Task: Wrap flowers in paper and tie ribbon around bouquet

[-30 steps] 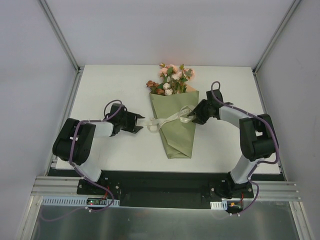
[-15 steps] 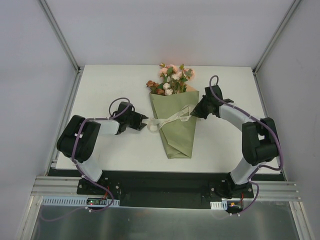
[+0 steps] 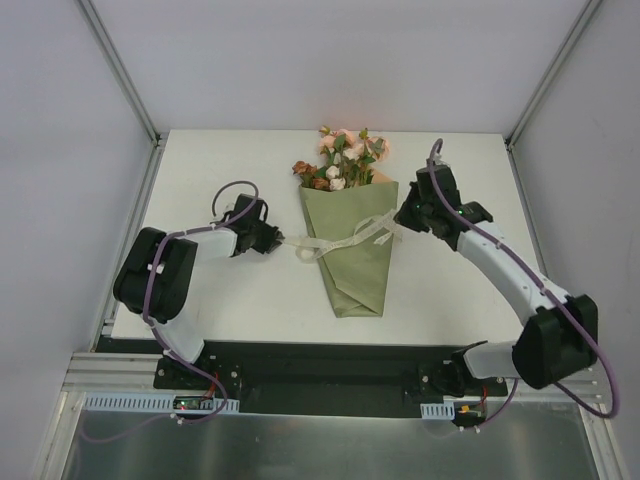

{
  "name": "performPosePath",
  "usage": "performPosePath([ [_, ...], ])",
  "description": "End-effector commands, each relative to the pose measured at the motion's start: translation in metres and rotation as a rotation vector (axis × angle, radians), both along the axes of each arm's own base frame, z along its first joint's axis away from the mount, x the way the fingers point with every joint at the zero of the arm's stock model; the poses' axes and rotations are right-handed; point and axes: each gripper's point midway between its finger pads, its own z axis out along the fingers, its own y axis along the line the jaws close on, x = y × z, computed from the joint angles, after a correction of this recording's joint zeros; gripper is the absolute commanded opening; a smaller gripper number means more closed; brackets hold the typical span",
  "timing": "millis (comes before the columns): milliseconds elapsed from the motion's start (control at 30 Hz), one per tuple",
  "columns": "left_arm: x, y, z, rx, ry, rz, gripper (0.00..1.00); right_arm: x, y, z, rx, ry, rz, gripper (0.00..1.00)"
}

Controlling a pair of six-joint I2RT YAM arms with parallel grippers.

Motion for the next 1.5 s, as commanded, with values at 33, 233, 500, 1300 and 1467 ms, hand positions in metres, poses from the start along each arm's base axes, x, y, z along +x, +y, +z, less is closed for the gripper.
performPosePath([
  [33, -0.025, 0.039, -0.034, 0.161, 0.137, -0.054, 0.18, -0.023, -0.051, 0.062, -0.166, -0.168, -0.054, 0.01],
  [233, -0.014, 0.039, -0.021, 0.201, 0.077, -0.126, 0.0, -0.042, -0.081, 0.087, -0.225, -0.243, -0.119, 0.01],
  [500, -0.014, 0.041, 0.03, 0.253, -0.079, -0.201, 0.0, -0.053, -0.119, 0.103, -0.368, -0.257, -0.195, 0.0],
  [1300, -0.034, -0.019, 0.039, 0.655, -0.364, -1.687, 0.65, -0.041, -0.089, 0.093, -0.277, -0.263, -0.01, 0.0],
  [1467, -0.012, -0.028, 0.026, 0.741, -0.36, -1.749, 0.65, -0.044, -0.094, 0.096, -0.288, -0.277, -0.016, 0.0],
])
